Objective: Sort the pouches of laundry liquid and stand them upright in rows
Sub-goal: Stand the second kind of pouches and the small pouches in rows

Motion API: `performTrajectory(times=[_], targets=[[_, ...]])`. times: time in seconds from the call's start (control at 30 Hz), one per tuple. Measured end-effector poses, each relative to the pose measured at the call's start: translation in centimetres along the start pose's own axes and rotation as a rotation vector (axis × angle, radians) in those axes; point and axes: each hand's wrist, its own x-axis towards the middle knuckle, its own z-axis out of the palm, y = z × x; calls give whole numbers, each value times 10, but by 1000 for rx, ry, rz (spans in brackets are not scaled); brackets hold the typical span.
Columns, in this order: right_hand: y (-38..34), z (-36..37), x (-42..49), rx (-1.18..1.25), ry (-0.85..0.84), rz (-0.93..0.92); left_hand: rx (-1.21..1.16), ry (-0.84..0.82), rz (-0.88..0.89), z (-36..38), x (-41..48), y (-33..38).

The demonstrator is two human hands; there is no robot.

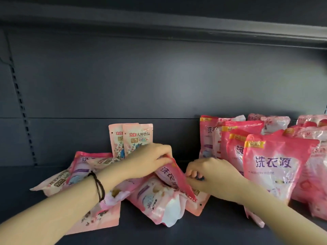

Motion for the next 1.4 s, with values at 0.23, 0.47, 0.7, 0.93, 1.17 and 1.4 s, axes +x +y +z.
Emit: performTrajectory(times=[0.23,0.47,0.7,0.93,1.17,1.4], targets=[[9,29,16,697,168,442,-323,315,-216,-9,41,-28],[3,58,86,998,529,585,-438,494,-362,-8,80,-45],[40,42,142,1124,696,721,-658,651,-424,11,106,-55],[59,63,139,1253,553,741,-624,663,-339,29,111,-63],[47,37,118,800,754,557,-370,646,-363,19,91,-54],[29,2,74,246,84,215,275,284,-52,-3,41,-21]])
